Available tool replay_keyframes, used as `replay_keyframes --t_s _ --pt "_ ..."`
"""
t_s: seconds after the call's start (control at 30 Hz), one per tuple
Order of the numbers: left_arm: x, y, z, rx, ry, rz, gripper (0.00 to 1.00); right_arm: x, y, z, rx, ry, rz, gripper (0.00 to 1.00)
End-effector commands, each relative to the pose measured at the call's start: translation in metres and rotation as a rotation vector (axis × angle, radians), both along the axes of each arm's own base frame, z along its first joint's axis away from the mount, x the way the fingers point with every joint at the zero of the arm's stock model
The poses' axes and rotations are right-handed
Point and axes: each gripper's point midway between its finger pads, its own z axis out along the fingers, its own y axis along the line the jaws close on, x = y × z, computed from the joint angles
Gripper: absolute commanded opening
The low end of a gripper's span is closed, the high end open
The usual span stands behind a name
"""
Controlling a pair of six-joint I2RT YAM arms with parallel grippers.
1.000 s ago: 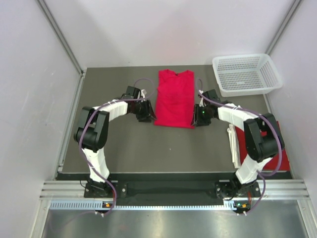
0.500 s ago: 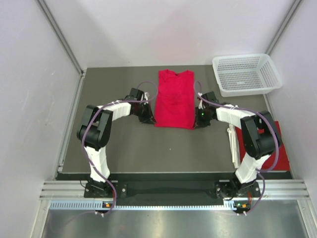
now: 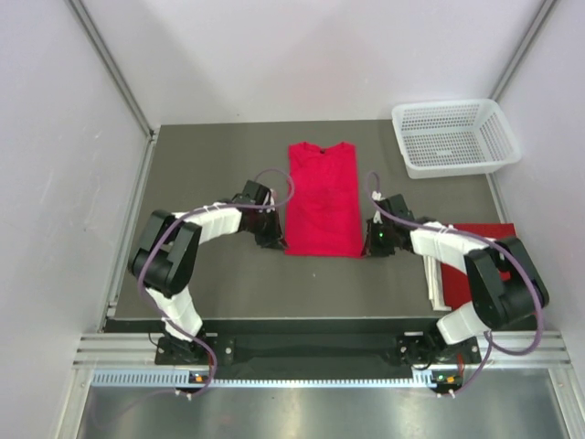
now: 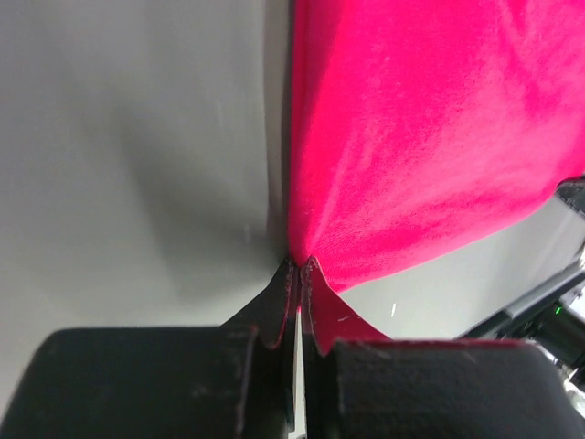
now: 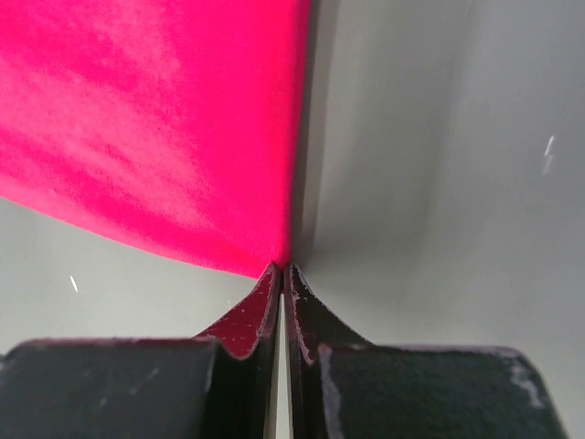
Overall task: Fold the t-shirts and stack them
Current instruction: Fold the tshirt
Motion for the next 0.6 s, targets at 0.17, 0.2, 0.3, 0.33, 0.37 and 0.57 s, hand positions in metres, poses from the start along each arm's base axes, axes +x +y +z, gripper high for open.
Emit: replay_keyframes --t_s 0.17,0.2,0.3,0.33,0.37,0.57 --pt "-0.074 0.028 -0.026 0.160 0.099 0.035 0.00 -0.067 -0.014 -0.022 -0.079 0.086 -0.038 0.00" --pt "-0.082 0.032 -0.026 0.164 0.103 0.041 0.00 -0.073 -0.015 -0.025 -0.081 0.092 -0.033 0.00" --pt "-0.089 0.037 -0.023 0.166 0.084 0.065 0.16 -0.078 -0.012 -0.018 -0.057 0.060 -0.038 0.08" --pt "-0.089 0.039 -0.022 0.169 0.076 0.073 0.19 -0.076 -0.012 -0.012 -0.044 0.041 -0.047 0.14" --pt "-0.090 0.041 -0.021 0.174 0.074 0.077 0.27 -0.077 -0.013 -0.009 -0.042 0.043 -0.061 0.18" --pt "-0.090 0.036 0.000 0.110 0.032 0.107 0.42 -0.069 -0.009 0.015 0.015 0.023 -0.172 0.38"
